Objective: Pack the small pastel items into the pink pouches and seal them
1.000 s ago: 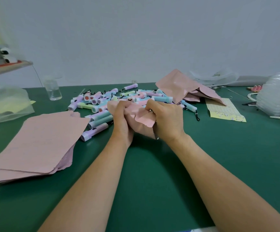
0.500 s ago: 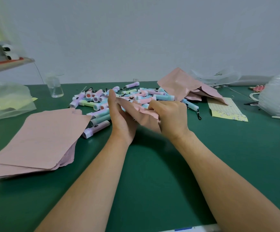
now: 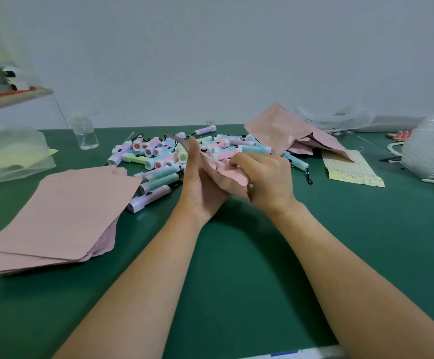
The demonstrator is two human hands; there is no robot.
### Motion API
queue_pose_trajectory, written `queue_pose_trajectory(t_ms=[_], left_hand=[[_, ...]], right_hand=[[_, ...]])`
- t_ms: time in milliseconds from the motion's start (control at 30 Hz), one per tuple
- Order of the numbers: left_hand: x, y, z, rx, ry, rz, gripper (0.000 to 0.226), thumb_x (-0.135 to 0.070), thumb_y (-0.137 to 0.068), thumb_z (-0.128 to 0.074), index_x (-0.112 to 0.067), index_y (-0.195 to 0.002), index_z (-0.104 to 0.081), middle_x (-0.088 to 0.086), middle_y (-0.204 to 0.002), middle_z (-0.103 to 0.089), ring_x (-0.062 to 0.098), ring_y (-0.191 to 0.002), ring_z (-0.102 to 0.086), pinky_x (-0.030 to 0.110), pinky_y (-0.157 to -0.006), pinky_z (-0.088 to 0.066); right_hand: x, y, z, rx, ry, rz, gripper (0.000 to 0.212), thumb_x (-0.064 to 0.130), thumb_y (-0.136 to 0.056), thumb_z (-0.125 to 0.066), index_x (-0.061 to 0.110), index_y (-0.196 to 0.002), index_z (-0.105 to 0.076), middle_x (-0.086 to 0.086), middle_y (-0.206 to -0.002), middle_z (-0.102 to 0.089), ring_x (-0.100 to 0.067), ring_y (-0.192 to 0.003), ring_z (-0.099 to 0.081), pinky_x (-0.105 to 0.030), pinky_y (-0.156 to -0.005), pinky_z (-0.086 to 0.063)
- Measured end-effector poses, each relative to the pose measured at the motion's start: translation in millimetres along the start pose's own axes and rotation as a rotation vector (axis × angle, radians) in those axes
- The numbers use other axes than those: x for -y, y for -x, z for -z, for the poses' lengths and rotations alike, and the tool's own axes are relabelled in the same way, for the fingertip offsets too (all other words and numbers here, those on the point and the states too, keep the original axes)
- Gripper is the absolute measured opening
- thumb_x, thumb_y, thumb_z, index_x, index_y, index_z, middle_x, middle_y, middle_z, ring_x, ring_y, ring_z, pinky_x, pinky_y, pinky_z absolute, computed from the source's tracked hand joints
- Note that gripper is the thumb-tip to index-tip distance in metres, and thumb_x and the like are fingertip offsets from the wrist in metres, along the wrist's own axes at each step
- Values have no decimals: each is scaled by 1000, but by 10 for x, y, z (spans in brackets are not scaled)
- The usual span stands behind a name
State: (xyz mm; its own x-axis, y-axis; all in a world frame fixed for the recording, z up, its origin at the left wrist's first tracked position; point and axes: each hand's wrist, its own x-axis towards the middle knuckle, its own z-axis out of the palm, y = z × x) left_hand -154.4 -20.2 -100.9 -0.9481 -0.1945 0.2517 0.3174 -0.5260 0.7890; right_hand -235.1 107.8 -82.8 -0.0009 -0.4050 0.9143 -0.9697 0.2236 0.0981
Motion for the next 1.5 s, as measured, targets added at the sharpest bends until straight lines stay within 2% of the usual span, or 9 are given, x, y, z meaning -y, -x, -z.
queue_pose_trajectory(t_ms=[133, 233, 333, 533, 867, 1100, 1300, 1400, 1500], left_hand=[[-4, 11, 20, -35, -25, -43, 99, -73, -88, -54, 9, -143, -51, 23, -124, -67, 36, -115, -66, 50, -102, -53], [-10, -3, 1, -95, -29, -79, 42, -34, -84, -75, -2, -112, -70, 17, -104, -68, 32, -98, -67, 41, -91, -53], [-17, -17, 35, -218, 1, -127, 25, -30, -77, -73, -9, -89, -69, 16, -88, -65, 33, -92, -64, 40, -84, -51], [-135, -31, 164, -368, 233, -212, 57, -33, -62, -85, -11, -109, -62, 12, -99, -67, 32, -93, -69, 45, -93, -54], [-122, -59, 176, -542, 244, -225, 72, -41, -49, -88, -15, -112, -65, 11, -114, -68, 26, -104, -66, 40, -98, -54], [-80, -55, 198, -457, 137, -203, 62, -45, -70, -78, -11, -119, -59, 14, -115, -64, 29, -108, -60, 42, -97, -46], [-83, -18, 223, -373, 65, -159, 43, -53, -95, -53, -11, -99, -61, 4, -86, -65, 22, -84, -65, 35, -84, -49], [-96, 0, 196, -371, 66, -126, 47, -57, -95, -52, -12, -97, -63, 5, -89, -63, 24, -88, -63, 38, -88, -48], [-77, -21, 197, -419, 115, -156, 44, -51, -96, -54, -9, -108, -58, 7, -93, -62, 27, -96, -60, 37, -89, -49]], right_hand=[[21, 6, -30, -24, 18, -45, 17, -5, -66, -65, 9, -75, -69, -1, -64, -65, -25, -53, -56, -34, -41, -42], [34, 8, -14, -51, 19, -146, 17, -2, -65, -72, 10, -78, -72, 1, -67, -67, -23, -58, -60, -33, -43, -44], [11, 1, 33, -56, -75, -343, 29, 27, -70, -59, 12, -92, -72, 5, -72, -63, -19, -64, -58, -34, -51, -46], [-4, 3, 35, -30, -171, -453, 49, 22, -71, -88, 21, -82, -40, 16, -64, -34, -14, -57, -33, -35, -53, -36], [121, -78, -51, -31, -125, -355, 23, 14, -94, -72, 5, -72, -71, -3, -61, -59, -24, -58, -48, -39, -54, -45], [162, -94, -51, 253, -417, -297, 36, -14, -93, -53, 13, -71, -46, 16, -63, -35, -7, -63, -32, -21, -60, -26], [329, -63, 15, 486, -911, -543, 37, 27, -96, -48, -3, -76, -56, -8, -76, -52, -23, -79, -47, -46, -75, -42], [399, -60, -6, 413, -875, -548, 29, 34, -97, -69, 28, -68, -64, 18, -61, -53, -3, -60, -47, -18, -61, -38], [459, -106, -61, 365, -806, -582, 45, 34, -100, -70, 30, -57, -57, 17, -63, -38, -20, -59, -36, -24, -63, -31]])
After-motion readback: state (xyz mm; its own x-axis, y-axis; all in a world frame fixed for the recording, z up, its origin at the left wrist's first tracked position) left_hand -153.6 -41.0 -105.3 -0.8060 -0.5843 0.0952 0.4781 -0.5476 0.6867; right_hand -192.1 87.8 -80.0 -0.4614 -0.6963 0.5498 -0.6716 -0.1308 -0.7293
